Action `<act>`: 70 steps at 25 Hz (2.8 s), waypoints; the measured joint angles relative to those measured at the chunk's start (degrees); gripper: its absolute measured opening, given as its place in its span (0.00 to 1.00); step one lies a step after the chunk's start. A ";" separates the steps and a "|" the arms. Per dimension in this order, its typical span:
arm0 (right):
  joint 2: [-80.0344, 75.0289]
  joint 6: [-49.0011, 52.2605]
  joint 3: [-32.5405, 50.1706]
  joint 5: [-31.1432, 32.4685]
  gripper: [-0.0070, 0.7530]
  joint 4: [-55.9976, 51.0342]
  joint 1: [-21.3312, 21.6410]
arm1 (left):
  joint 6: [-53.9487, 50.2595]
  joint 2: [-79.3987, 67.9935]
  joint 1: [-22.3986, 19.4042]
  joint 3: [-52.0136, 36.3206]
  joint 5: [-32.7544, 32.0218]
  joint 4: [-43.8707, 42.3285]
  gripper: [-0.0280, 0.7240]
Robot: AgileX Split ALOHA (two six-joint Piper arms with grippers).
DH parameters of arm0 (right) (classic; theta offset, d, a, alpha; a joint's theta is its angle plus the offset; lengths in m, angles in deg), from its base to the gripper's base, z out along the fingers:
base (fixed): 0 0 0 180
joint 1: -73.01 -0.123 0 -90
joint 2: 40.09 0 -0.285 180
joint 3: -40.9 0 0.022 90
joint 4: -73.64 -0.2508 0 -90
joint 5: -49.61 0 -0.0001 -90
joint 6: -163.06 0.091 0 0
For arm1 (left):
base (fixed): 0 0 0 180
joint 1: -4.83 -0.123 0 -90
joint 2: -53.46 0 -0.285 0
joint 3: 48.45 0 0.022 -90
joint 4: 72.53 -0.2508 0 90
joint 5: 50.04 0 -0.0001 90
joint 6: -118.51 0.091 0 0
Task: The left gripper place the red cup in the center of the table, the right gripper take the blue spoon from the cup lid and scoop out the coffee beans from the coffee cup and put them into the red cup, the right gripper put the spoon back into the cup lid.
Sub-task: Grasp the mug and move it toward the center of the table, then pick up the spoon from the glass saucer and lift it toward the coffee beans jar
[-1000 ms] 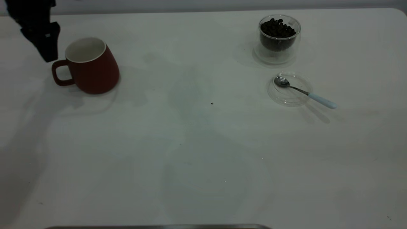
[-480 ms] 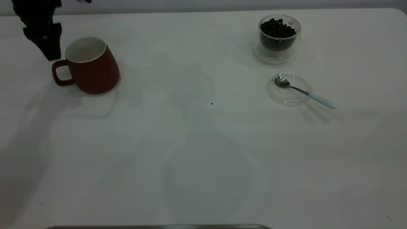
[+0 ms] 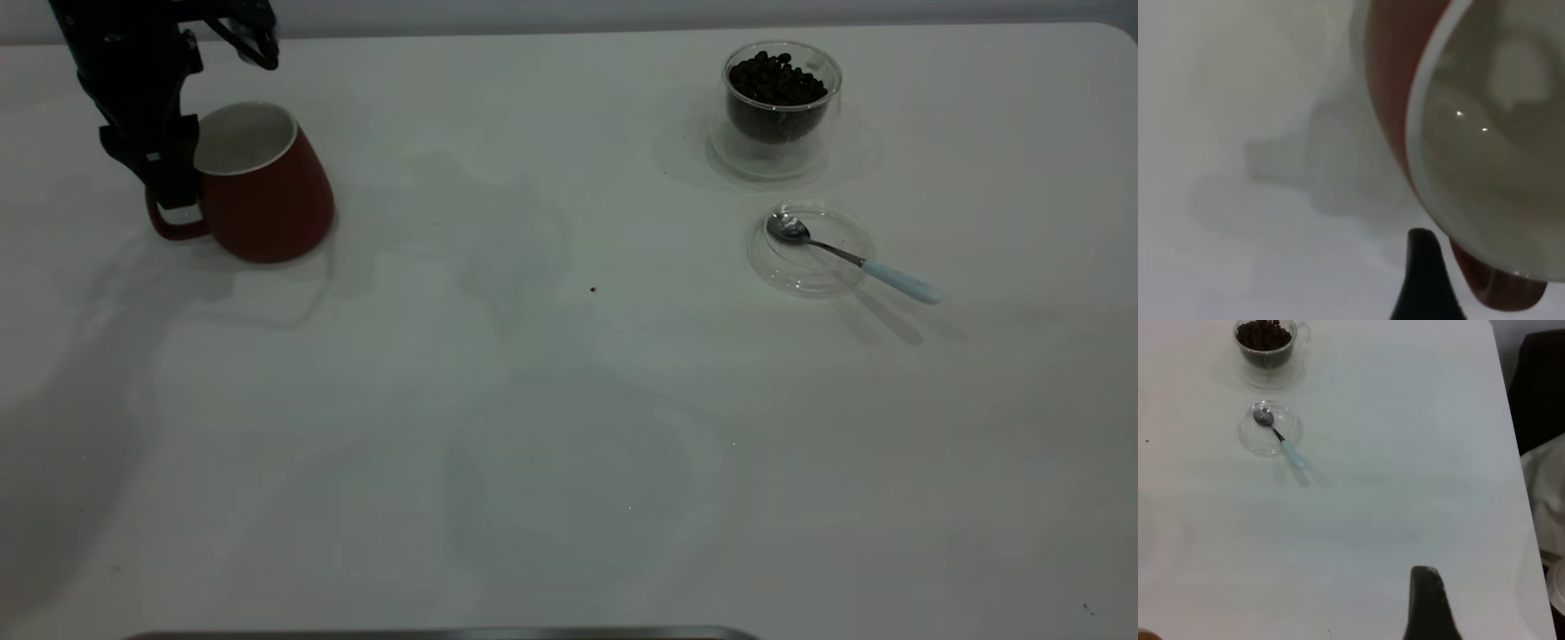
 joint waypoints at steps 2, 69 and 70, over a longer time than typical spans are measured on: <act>0.00 0.00 0.00 0.00 0.70 0.00 0.00 | 1.08 0.00 0.90 0.00 1.23 -0.35 0.82; 0.00 0.00 0.00 -0.05 0.70 0.05 0.00 | -59.30 131.90 22.94 -53.59 -22.13 2.48 0.82; 0.00 0.00 0.00 -0.05 0.70 0.05 0.00 | -59.30 132.35 21.67 -55.00 -22.13 3.04 0.82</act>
